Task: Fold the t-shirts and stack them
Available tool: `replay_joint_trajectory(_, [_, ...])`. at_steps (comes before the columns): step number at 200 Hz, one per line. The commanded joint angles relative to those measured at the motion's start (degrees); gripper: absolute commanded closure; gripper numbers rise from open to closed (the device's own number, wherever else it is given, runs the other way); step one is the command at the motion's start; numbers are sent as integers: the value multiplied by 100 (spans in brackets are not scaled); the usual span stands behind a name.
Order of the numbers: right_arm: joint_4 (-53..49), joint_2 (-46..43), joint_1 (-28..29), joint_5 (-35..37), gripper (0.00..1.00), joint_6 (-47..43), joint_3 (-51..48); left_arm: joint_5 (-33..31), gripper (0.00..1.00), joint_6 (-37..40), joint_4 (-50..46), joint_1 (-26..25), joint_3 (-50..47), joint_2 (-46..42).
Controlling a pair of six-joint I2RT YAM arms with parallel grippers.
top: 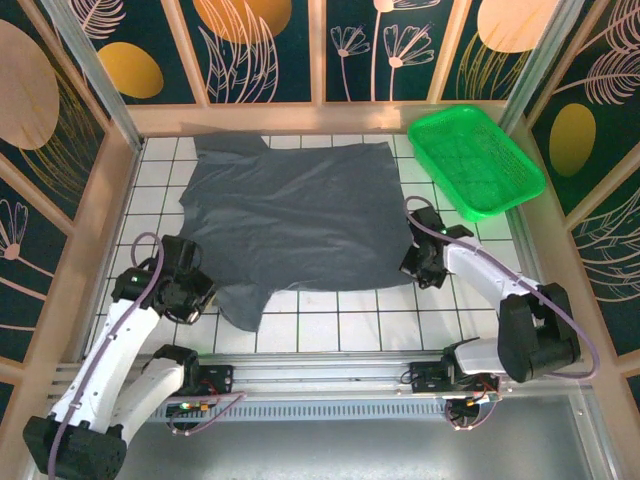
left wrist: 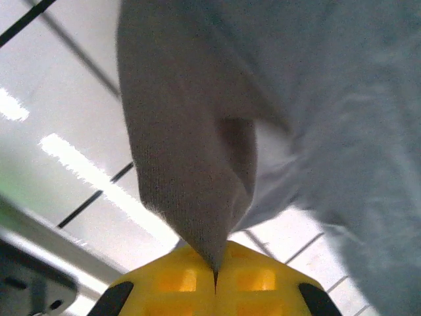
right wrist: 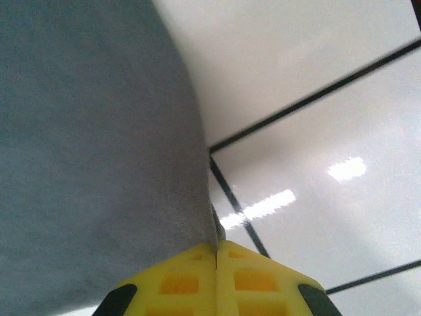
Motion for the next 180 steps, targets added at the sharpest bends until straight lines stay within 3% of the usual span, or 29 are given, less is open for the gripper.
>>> replay_joint_trajectory(1, [-31, 185, -90, -144, 100, 163, 441, -244, 100, 41, 640, -9, 311, 420])
replay_joint_trajectory(49, [181, 457, -434, -600, 100, 361, 937, -403, 100, 321, 1856, -1, 1114, 1679])
replay_joint_trajectory(107, [340, 1034, -768, -776, 100, 438, 1774, -801, 100, 831, 2067, 126, 2322, 2719])
replay_joint_trajectory(180, [577, 1723, -1154, -782, 100, 435, 2292, -1133, 100, 1248, 2494, 554, 2735, 3373])
